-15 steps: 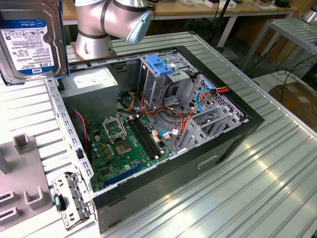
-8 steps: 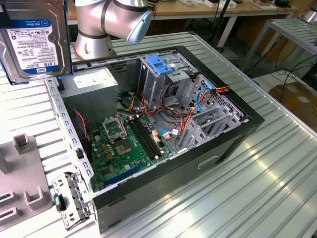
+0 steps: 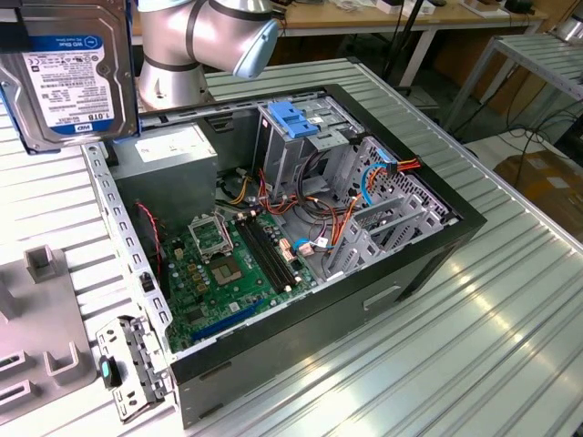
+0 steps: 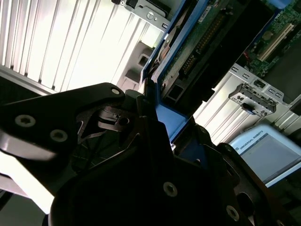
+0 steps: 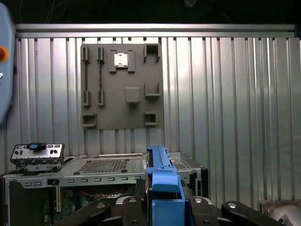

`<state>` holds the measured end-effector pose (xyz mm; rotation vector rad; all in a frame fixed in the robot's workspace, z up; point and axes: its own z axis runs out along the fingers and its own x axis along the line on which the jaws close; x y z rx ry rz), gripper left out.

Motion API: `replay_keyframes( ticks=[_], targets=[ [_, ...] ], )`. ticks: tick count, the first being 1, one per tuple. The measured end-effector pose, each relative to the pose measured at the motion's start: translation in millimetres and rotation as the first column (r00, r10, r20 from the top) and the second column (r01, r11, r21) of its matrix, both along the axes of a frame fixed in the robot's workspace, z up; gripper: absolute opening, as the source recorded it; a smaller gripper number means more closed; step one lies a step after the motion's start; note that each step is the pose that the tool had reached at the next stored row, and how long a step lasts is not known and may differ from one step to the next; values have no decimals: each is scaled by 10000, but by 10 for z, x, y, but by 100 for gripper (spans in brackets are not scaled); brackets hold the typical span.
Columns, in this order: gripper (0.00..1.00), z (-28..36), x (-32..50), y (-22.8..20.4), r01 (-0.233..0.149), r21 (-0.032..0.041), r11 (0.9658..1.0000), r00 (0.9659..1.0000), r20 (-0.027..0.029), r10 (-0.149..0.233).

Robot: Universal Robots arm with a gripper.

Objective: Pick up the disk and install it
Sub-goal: 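Pick up the disk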

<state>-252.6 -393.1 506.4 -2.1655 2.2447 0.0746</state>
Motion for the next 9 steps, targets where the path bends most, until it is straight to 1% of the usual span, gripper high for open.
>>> replay_keyframes(
  ticks=[9],
  targets=[
    [37, 0, 92, -4, 1, 0, 10000, 10000, 1, -1]
  ],
)
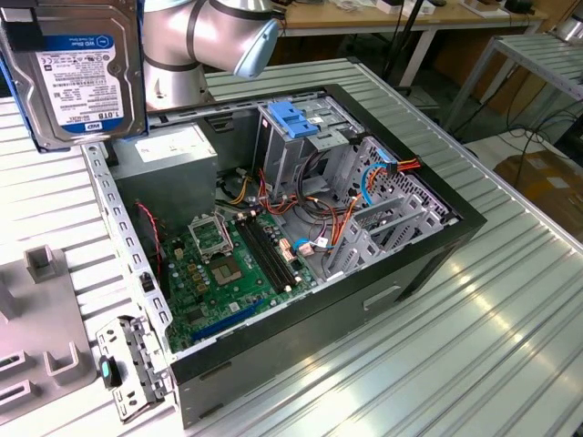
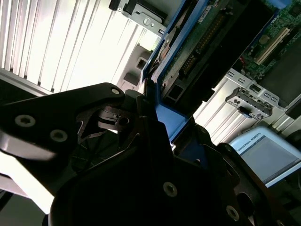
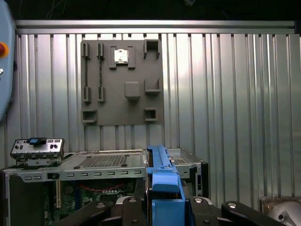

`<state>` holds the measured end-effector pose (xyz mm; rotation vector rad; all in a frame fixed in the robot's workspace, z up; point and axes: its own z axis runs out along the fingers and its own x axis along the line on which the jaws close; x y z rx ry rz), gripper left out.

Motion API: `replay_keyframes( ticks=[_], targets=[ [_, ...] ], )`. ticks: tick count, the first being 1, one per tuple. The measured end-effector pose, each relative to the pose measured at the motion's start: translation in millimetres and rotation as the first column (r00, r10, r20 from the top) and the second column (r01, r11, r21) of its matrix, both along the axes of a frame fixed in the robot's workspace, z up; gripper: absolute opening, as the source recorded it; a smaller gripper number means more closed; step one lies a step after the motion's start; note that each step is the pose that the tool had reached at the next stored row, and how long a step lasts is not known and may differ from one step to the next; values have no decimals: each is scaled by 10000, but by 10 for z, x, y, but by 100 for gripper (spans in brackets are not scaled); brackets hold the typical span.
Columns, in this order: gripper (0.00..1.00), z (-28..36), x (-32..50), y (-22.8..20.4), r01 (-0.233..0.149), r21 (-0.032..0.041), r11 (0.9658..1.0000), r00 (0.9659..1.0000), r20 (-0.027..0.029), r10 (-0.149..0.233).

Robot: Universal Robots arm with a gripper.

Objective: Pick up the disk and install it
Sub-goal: 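Pick up the disk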

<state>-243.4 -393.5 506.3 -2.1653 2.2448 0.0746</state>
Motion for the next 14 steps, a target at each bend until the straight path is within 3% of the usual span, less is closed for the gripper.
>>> replay_keyframes(
  ticks=[8, 14],
  targets=[
    [37, 0, 103, -8, 4, 0, 10000, 10000, -1, -4],
    [37, 0, 119, -57, 9, -1, 10000, 10000, -1, -9]
  ],
)
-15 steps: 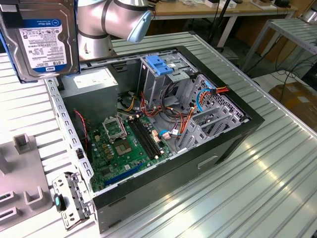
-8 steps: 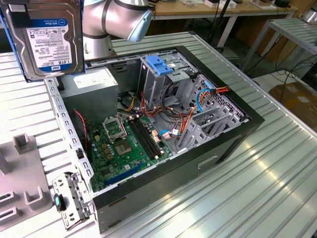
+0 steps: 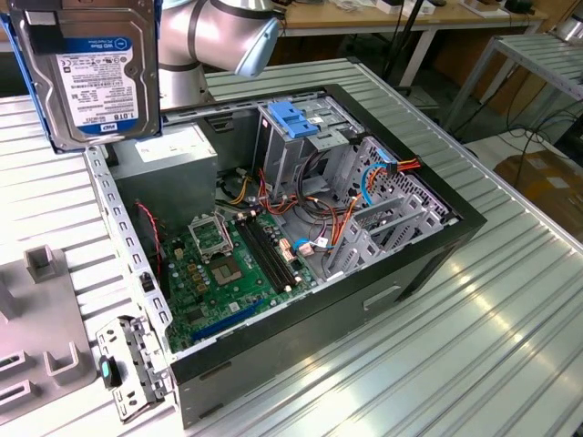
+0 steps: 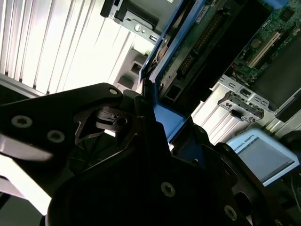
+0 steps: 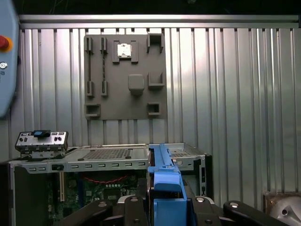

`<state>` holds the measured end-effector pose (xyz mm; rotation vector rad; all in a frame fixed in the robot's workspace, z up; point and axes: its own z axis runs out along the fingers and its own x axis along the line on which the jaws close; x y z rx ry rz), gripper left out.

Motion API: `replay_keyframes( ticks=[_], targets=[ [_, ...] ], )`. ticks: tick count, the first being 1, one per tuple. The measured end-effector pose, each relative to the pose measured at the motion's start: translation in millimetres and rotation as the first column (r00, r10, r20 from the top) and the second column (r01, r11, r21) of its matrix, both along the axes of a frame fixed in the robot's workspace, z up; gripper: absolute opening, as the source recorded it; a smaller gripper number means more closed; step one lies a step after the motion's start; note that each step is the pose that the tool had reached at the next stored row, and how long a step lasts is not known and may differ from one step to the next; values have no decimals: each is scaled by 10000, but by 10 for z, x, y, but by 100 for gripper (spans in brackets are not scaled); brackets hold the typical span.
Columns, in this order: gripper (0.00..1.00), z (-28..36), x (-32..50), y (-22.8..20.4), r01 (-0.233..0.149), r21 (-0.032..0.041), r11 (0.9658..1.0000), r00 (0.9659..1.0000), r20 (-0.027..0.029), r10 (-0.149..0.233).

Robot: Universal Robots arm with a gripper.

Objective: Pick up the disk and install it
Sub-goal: 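Pick up the disk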

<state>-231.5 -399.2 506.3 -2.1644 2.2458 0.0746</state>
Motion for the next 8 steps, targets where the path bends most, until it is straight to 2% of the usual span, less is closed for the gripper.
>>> replay_keyframes(
  ticks=[5, 8],
  targets=[
    [37, 0, 42, -23, 5, -1, 10000, 10000, 0, -5],
    [37, -1, 114, -23, 7, -1, 10000, 10000, 0, -7]
  ],
)
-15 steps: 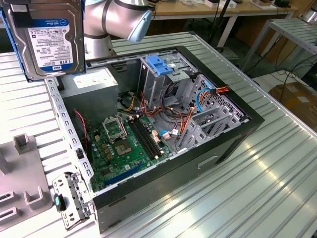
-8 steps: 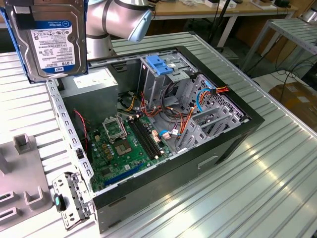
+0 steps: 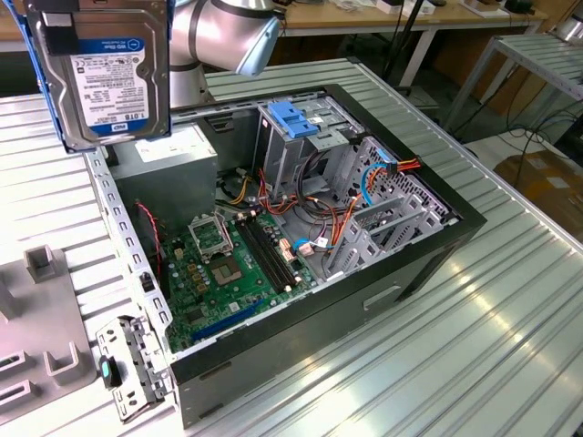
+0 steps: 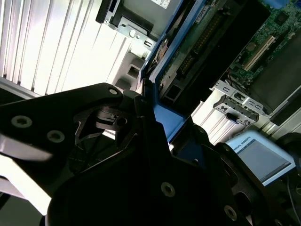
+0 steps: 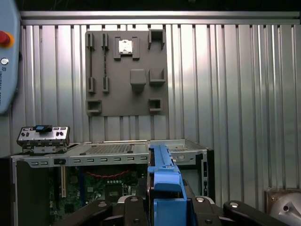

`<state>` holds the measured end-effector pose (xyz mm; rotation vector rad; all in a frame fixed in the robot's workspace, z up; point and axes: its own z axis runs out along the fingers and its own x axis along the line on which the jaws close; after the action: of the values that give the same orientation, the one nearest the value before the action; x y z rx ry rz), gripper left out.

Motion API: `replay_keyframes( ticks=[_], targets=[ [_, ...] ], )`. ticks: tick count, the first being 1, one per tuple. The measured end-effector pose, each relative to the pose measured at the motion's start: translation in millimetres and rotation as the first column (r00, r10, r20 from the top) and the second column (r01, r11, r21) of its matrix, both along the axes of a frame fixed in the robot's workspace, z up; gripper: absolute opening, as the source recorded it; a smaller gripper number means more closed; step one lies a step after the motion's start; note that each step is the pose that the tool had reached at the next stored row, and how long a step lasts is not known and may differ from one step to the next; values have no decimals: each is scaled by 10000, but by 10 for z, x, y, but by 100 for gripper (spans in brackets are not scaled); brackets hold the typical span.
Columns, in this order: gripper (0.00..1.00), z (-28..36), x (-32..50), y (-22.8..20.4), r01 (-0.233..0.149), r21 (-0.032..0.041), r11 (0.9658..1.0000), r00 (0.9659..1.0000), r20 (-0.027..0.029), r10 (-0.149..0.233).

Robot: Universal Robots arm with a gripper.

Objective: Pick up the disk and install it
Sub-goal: 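Pick up the disk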

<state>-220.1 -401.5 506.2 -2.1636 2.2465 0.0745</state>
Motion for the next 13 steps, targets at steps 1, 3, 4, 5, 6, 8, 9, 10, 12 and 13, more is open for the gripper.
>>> replay_keyframes(
  ticks=[1, 3, 4, 5, 6, 8, 9, 10, 12, 13],
  targets=[
    [37, 0, 13, 0, 0, 1, 10000, 10000, 0, 0],
    [37, -1, 40, 0, 0, 1, 10000, 10000, 0, 0],
    [37, 0, 53, 0, 2, 0, 10000, 10000, 0, -2],
    [37, 0, 71, 0, 3, 1, 10000, 10000, 0, -3],
    [37, -1, 85, 0, 3, 0, 10000, 10000, 0, -3],
    [37, -1, 115, 0, 4, 1, 10000, 10000, 0, -4],
    [37, -1, 130, 0, 4, 0, 10000, 10000, 0, -4],
    [37, -1, 146, 0, 6, 1, 10000, 10000, 0, -6],
    [37, -1, 180, 0, 7, 1, 10000, 10000, 0, -7],
    [37, -1, 205, 0, 9, 0, 10000, 10000, 0, -9]
  ],
)
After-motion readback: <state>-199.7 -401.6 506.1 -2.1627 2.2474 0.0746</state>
